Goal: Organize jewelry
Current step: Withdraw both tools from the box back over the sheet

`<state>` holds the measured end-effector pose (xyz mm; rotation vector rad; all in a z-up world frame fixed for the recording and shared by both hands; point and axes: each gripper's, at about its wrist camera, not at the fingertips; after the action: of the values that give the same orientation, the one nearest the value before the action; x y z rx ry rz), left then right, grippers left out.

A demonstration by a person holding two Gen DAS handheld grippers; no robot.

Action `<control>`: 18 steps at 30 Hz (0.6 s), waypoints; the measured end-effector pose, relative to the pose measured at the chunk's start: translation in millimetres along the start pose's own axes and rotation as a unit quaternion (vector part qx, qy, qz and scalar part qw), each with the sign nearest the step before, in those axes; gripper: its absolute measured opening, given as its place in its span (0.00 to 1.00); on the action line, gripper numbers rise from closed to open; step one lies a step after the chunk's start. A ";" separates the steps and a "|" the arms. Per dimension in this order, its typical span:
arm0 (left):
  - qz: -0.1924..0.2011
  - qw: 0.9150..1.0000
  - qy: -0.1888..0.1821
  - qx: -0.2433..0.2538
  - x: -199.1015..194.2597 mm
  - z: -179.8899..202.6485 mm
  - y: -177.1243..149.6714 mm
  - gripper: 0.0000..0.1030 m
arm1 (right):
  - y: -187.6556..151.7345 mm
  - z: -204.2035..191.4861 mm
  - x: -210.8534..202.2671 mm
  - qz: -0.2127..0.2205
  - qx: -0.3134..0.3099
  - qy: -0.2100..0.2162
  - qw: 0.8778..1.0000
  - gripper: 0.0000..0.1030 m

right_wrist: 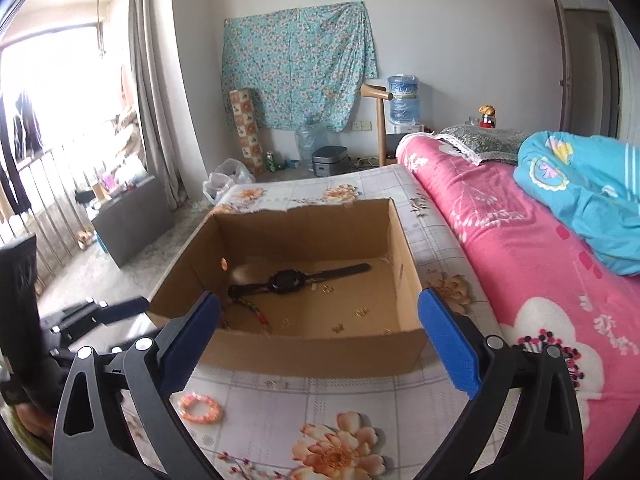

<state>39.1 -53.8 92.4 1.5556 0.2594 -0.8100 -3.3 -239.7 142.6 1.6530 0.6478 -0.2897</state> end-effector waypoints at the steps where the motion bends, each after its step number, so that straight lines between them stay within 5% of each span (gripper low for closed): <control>1: -0.002 1.000 0.002 -0.001 -0.3 -1.1 -2.1 0.68 | -4.7 -1.8 -0.5 -0.005 -0.005 -0.006 1.000 0.94; 13: -0.039 0.998 0.040 -0.018 8.6 -12.3 -11.4 0.71 | -74.5 -0.9 30.2 -0.113 -0.016 -0.124 0.986 0.94; 18: -0.042 0.998 0.045 -0.019 8.4 -9.3 -10.1 0.71 | -84.6 -5.4 36.6 -0.117 -0.043 -0.160 0.979 0.94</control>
<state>42.2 -45.8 78.9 1.5551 0.4059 -0.7969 -22.2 -219.6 54.4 1.4072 0.6005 -0.6745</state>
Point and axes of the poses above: each gripper's, at about its wrist camera, not at the fingertips, and x roughly the way its jaws point, z to its right, y to its top, and after that the axes turned 11 degrees about y, right-handed
